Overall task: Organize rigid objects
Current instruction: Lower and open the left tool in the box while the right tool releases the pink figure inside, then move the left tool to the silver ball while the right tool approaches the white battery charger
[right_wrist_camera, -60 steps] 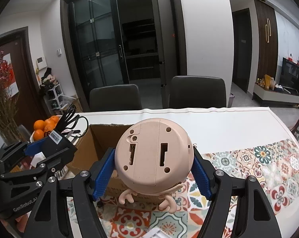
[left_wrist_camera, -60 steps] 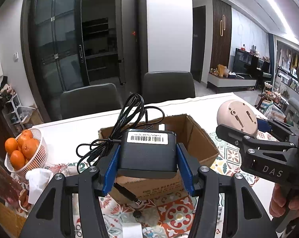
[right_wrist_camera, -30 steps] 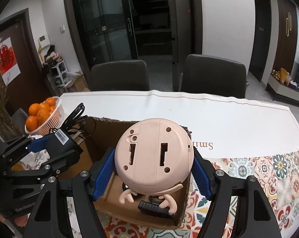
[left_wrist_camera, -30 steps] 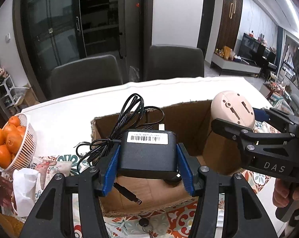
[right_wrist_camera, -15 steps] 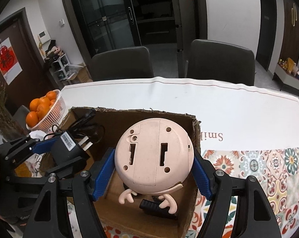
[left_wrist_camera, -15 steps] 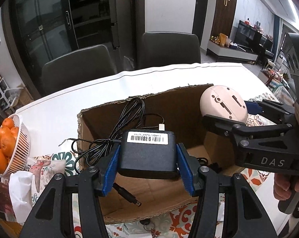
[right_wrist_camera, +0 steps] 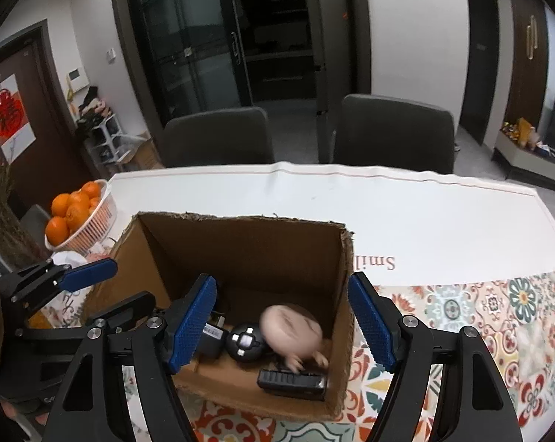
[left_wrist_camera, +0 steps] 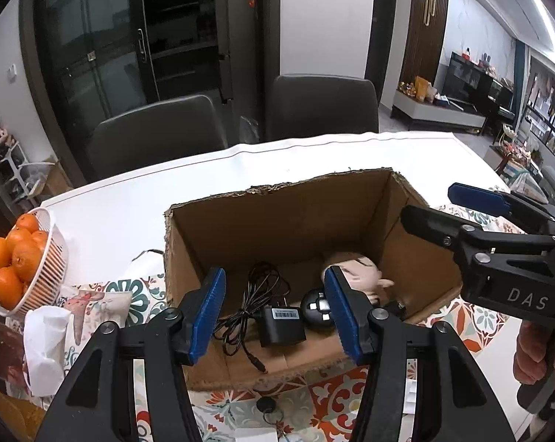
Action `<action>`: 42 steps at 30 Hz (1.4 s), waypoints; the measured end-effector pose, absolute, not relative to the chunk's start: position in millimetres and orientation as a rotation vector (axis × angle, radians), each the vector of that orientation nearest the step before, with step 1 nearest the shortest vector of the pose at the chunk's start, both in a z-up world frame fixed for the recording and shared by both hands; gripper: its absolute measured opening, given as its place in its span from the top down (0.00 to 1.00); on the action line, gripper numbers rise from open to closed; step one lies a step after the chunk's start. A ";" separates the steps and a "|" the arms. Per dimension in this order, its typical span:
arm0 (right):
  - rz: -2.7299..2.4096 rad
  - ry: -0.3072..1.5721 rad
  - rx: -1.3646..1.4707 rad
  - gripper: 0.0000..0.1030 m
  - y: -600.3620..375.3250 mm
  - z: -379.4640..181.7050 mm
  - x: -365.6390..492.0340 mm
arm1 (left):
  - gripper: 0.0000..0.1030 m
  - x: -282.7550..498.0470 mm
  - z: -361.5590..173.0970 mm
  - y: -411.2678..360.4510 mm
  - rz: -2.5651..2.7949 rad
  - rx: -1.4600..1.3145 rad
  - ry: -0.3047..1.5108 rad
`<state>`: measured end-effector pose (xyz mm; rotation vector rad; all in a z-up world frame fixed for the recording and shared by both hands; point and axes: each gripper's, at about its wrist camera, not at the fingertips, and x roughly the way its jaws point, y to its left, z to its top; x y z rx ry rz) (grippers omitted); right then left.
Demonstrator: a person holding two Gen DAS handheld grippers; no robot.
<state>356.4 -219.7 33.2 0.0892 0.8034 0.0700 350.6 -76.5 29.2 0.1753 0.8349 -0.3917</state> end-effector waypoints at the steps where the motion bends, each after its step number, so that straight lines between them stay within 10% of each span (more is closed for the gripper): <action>1: 0.064 0.797 0.092 0.28 -219.9 35.6 352.0 | 0.47 346.6 31.2 -75.4 -0.391 0.173 0.826; 42: 0.038 0.671 0.065 0.27 -218.7 48.4 218.4 | 0.46 209.9 34.4 -65.9 -0.362 0.147 0.719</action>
